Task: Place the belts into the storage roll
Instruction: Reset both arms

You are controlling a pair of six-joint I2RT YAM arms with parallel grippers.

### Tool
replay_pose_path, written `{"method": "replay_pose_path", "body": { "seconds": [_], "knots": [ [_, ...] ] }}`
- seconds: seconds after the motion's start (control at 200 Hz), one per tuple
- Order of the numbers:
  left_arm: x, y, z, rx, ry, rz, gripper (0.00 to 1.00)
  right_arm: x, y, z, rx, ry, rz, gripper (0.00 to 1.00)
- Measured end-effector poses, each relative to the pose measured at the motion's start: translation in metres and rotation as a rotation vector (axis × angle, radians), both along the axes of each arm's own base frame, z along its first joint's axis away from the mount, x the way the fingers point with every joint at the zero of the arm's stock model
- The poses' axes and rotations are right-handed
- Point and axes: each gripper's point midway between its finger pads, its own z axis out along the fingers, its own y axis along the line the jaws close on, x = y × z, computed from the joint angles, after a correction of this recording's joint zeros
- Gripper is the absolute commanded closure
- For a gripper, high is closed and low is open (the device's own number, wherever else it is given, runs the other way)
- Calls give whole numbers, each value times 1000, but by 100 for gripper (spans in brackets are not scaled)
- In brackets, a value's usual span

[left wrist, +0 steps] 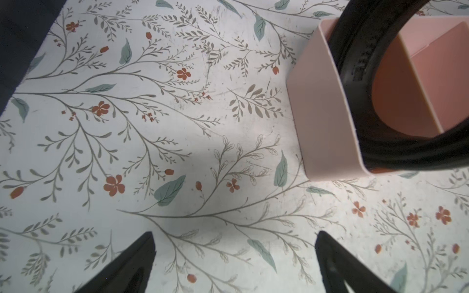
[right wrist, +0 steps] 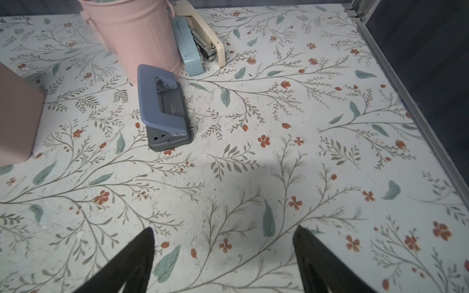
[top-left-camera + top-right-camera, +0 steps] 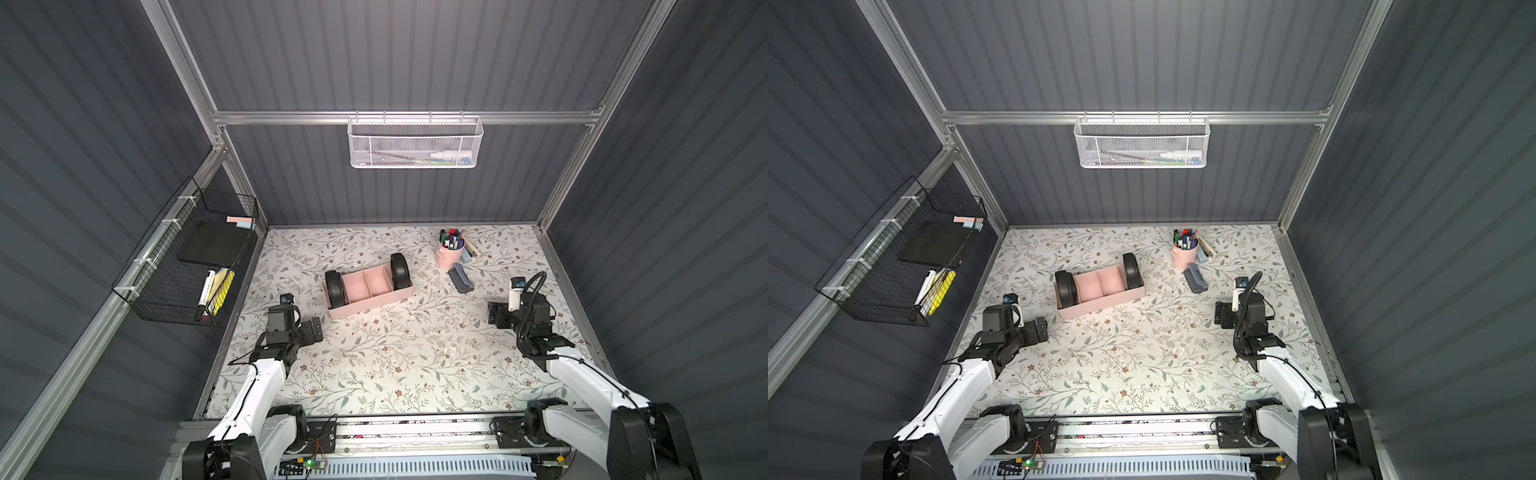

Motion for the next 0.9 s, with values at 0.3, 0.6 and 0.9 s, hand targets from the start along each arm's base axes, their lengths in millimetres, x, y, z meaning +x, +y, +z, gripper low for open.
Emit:
{"method": "replay_pose_path", "body": {
  "seconds": [0.3, 0.6, 0.9],
  "knots": [
    [46, -6, -16, -12, -120, -57, 1, 38, 0, -15, 13, -44, 83, 14],
    [58, -20, -42, -7, -177, -169, 1, 54, 7, -6, 45, -148, 157, 12],
    [77, -55, -44, 58, -276, -349, 1, 59, -1, -12, 71, -154, 133, 1]
  ]
}}
